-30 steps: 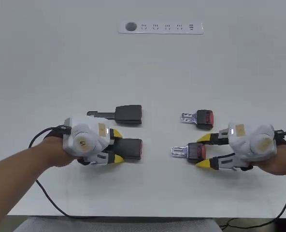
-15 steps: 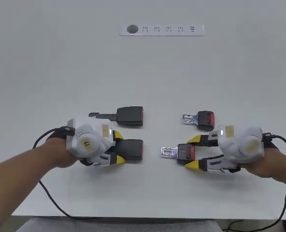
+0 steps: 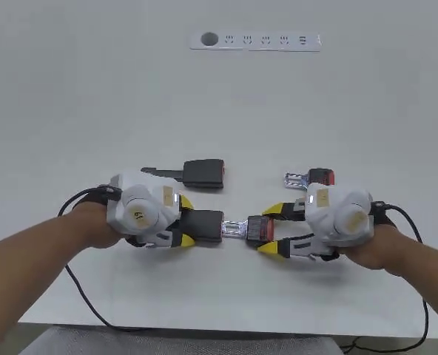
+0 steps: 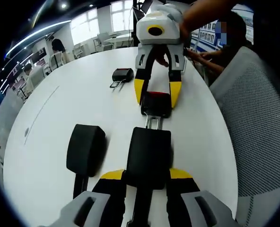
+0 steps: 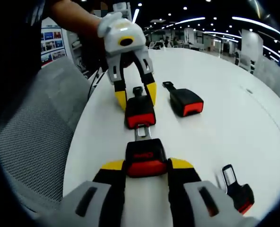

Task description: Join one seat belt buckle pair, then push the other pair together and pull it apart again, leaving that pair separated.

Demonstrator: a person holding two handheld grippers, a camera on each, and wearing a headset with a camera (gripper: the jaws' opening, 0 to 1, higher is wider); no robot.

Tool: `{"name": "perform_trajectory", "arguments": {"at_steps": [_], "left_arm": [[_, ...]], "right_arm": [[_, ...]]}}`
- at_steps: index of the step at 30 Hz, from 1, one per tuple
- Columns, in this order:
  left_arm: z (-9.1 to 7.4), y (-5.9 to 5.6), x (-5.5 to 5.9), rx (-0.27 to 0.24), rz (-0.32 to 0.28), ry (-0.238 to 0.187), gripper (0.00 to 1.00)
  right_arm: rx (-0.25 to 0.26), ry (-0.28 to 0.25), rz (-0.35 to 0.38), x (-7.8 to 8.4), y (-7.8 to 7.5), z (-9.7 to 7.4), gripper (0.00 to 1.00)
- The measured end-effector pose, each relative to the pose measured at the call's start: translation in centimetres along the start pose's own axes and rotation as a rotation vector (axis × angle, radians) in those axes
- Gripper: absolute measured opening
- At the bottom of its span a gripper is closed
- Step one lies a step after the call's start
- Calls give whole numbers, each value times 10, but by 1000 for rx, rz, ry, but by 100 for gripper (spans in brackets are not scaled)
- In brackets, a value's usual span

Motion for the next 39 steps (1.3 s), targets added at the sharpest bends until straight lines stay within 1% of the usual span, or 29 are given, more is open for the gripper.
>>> {"name": "perform_trajectory", "arguments": {"at_steps": [1, 3, 4, 6, 7, 8, 10, 12, 15, 20, 23, 29, 31, 33, 34, 39], "left_arm": [[0, 0, 0, 3, 1, 0, 34], [0, 1, 0, 4, 5, -2, 34], [0, 1, 0, 4, 4, -1, 34], [0, 1, 0, 5, 5, 0, 34], [0, 1, 1, 9, 4, -1, 34], [0, 1, 2, 9, 0, -6, 34], [0, 1, 2, 10, -1, -9, 34], [1, 1, 2, 12, 1, -8, 34], [1, 1, 2, 11, -1, -6, 34], [1, 1, 2, 12, 2, -9, 34], [1, 1, 1, 12, 6, -4, 34], [1, 1, 1, 12, 3, -7, 34], [1, 1, 1, 12, 4, -6, 34], [0, 1, 2, 15, 2, -4, 34], [0, 3, 2, 19, 0, -7, 34], [0, 3, 1, 22, 10, -4, 34]], "right_arm": [[1, 8, -15, 0, 0, 1, 35], [4, -8, 8, -3, -1, 4, 35], [5, -7, -8, -5, -2, 6, 35], [12, -2, 1, -10, 0, 14, 35], [11, 18, -33, -11, -2, 13, 35], [9, 11, -13, -11, -3, 12, 35], [11, 15, -11, -10, 0, 13, 35], [10, 30, -11, -11, 0, 14, 35], [10, 37, -7, -12, -1, 16, 35], [12, 33, -4, -17, -1, 22, 35], [16, 36, -1, -22, -1, 26, 35], [18, 32, 15, -23, 0, 26, 35], [25, 38, 15, -24, 1, 28, 35], [36, 27, 30, -26, 1, 30, 35], [30, 44, 21, -25, 1, 31, 35], [35, 45, 20, -27, 1, 30, 35]]}}
Point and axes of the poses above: the centre of the closed fingertips' face, and the gripper's own axes: z roughly forward along the fingers, y roughly to its left, x roughly out of its underside, the point moved 9 cm from there along -z, roughly backward along the fingers, and after that the axes turned 13 degrees about -x, right-handed, at the moved point
